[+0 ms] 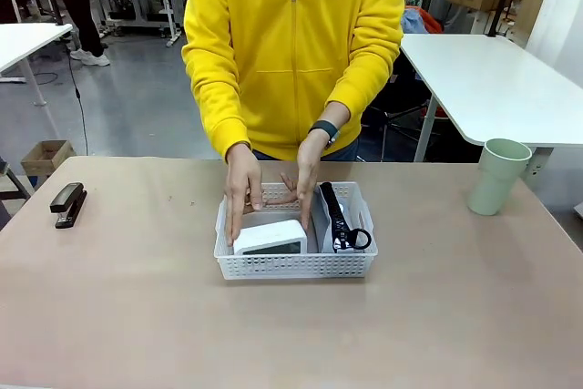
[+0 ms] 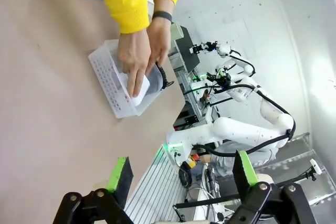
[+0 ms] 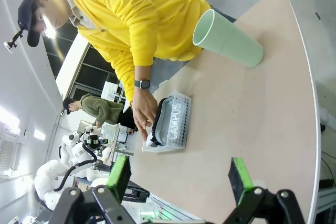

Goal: Efficiently arrange items inside the basket to fit them all.
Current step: Pick up the Digital clock and place it inside the Organizing basket, then pick up the Stapler and place it inside the Organizing basket.

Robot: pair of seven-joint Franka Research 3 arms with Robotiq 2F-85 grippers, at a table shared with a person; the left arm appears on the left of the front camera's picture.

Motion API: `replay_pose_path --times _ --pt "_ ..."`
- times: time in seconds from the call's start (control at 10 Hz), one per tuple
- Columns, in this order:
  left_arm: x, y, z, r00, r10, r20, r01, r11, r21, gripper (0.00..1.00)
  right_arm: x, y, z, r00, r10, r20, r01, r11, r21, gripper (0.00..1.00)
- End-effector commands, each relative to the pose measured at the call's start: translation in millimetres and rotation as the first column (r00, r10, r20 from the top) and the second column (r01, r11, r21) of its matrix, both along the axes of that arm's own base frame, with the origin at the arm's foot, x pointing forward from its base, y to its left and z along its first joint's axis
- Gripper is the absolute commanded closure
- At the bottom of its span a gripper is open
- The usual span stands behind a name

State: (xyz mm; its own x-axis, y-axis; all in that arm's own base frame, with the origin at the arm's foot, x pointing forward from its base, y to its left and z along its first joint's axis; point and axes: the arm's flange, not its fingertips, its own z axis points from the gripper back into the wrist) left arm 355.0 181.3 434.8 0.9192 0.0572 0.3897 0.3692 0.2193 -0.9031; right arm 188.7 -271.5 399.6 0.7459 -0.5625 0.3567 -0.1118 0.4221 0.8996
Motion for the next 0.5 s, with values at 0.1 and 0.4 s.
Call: replay_pose_path --times 0.1,0.4 --pt "-5.1 3.0 11.8 0.999 0.014 0.035 -0.015 1.0 0.025 0.0 1.8 1.2 1.0 0.999 -0.005 0.04 0.006 1.0 -0.002 0.0" --pt "-5.1 3.0 11.8 0.999 0.014 0.035 -0.015 1.0 0.025 0.0 1.8 1.2 1.0 0.999 -0.005 0.04 0.006 1.0 -0.002 0.0"
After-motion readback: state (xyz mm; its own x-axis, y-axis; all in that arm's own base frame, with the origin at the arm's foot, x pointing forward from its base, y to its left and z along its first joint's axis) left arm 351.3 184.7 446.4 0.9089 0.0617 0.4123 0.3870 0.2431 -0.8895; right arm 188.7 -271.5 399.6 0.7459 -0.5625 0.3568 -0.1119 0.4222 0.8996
